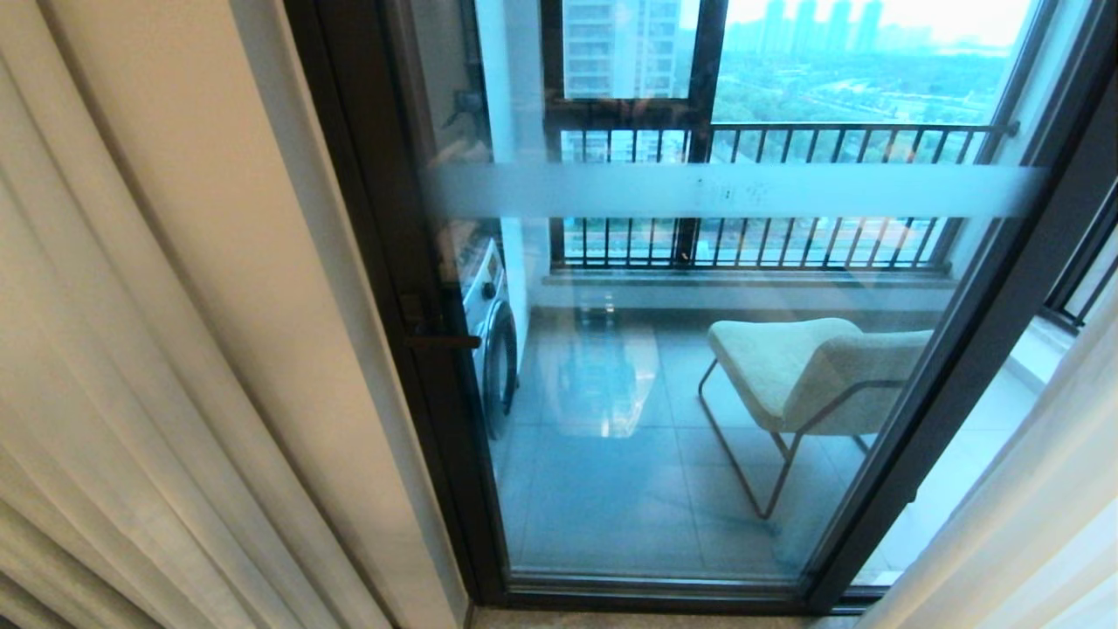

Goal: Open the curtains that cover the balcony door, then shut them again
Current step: Close the inner curtains on both sides

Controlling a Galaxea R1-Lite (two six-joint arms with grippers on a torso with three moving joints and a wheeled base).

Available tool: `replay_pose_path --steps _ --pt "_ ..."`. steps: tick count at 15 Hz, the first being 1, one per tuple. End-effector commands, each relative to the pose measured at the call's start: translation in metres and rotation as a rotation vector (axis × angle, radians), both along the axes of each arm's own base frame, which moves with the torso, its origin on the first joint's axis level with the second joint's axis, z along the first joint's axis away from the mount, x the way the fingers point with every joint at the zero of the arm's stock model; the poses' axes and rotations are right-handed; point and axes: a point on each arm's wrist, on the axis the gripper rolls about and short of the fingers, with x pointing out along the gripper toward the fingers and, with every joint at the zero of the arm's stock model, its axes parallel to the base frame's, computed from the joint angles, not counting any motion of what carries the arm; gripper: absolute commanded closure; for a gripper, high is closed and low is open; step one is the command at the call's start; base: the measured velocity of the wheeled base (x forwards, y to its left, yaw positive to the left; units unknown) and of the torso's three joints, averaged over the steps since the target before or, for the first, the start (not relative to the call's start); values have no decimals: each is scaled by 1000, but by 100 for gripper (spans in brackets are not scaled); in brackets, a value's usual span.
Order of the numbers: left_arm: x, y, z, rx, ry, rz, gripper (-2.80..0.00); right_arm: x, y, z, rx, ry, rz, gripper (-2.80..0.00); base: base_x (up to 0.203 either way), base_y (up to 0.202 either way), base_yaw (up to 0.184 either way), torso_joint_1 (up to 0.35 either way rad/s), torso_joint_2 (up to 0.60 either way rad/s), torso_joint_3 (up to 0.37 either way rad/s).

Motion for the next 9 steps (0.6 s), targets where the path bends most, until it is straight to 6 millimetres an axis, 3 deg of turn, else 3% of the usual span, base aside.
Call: replay_pose_path --steps 1,6,9 --pt "34 1 26 -7 82 37 0 0 0 0 -1 2 1 0 0 0 0 0 0 0" --pt "99 7 87 -70 34 267 0 0 0 0 -1 2 1 0 0 0 0 0 0 0" --pt "131 27 111 -89 -24 490 0 0 0 0 -1 0 1 0 0 0 0 0 0 0"
